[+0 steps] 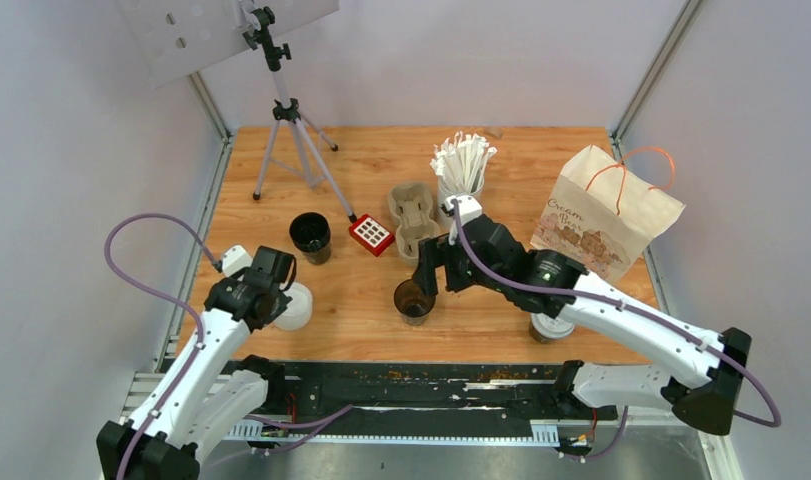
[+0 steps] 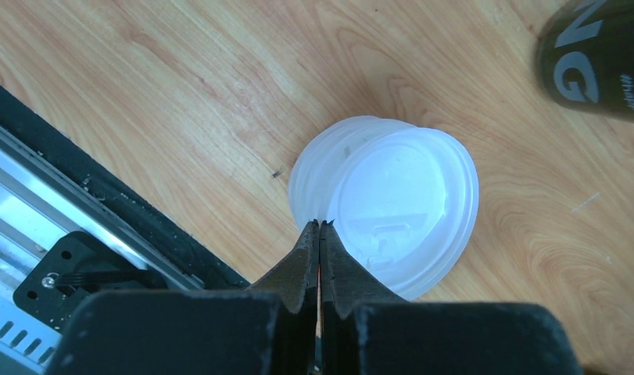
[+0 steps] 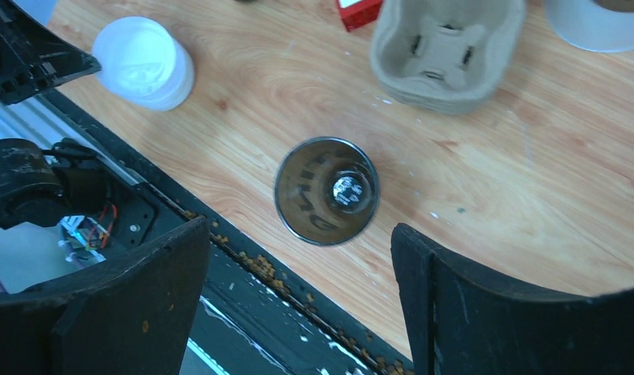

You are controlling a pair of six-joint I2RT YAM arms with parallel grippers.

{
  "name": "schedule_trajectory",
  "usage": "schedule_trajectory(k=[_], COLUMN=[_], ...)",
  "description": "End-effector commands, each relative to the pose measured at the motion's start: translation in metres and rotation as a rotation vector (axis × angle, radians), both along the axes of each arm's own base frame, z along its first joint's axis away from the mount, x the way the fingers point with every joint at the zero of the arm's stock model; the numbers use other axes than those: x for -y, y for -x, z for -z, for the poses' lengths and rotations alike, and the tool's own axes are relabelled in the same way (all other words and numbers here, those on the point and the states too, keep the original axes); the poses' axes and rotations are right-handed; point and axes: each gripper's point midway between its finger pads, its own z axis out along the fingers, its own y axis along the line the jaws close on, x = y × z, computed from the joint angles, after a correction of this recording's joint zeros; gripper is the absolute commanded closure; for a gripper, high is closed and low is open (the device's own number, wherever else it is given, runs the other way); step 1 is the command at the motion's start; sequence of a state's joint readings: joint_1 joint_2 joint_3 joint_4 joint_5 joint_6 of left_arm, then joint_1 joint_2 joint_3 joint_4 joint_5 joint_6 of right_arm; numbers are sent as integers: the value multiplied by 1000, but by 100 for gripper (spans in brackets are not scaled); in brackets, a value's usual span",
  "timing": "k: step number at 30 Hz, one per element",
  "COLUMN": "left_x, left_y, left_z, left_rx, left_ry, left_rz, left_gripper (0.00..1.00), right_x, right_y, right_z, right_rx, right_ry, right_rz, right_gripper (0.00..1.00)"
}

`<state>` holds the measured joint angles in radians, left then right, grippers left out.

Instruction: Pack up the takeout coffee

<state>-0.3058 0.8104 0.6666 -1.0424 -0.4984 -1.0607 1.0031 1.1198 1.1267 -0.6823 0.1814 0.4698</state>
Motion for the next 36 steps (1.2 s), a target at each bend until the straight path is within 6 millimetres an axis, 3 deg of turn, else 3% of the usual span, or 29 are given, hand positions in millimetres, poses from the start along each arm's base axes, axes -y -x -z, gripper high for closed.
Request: schedule_trajectory(k=[1, 6, 10, 15, 19, 23, 26, 31, 36], left_x=[2, 7, 10, 9, 29, 66, 80, 112, 135], left_y=[-11, -6, -6, -3, -12, -23, -22, -18, -11], left_z=[-16, -6, -14, -30, -49, -73, -82, -86, -85], left_rx=[101, 120, 150, 156, 203, 291, 286, 216, 139], left_ry=[30, 70, 90, 88, 153, 271, 324, 424, 502], left_rz=[-6, 3, 26, 35, 167, 375, 440, 618, 778], left_gripper=[100, 100, 100, 100, 100, 100, 100, 100, 100], right_x=[-56, -110, -150, -171, -169, -145, -130, -117, -103], right_y=[-8, -17, -20, -20, -17, -16, 1, 39, 45], right_z=[-24, -14, 3, 16, 2, -27, -52, -53, -59], right_rx=[-2, -41, -85, -109, 14, 300, 489, 762, 919], right_ry=[-175, -226, -190, -142, -131, -100, -120, -114, -35], right_rz=[-78, -130, -185, -227, -336, -478, -615, -924, -1012], right_gripper=[16, 22, 22, 23, 21, 19, 16, 17, 17])
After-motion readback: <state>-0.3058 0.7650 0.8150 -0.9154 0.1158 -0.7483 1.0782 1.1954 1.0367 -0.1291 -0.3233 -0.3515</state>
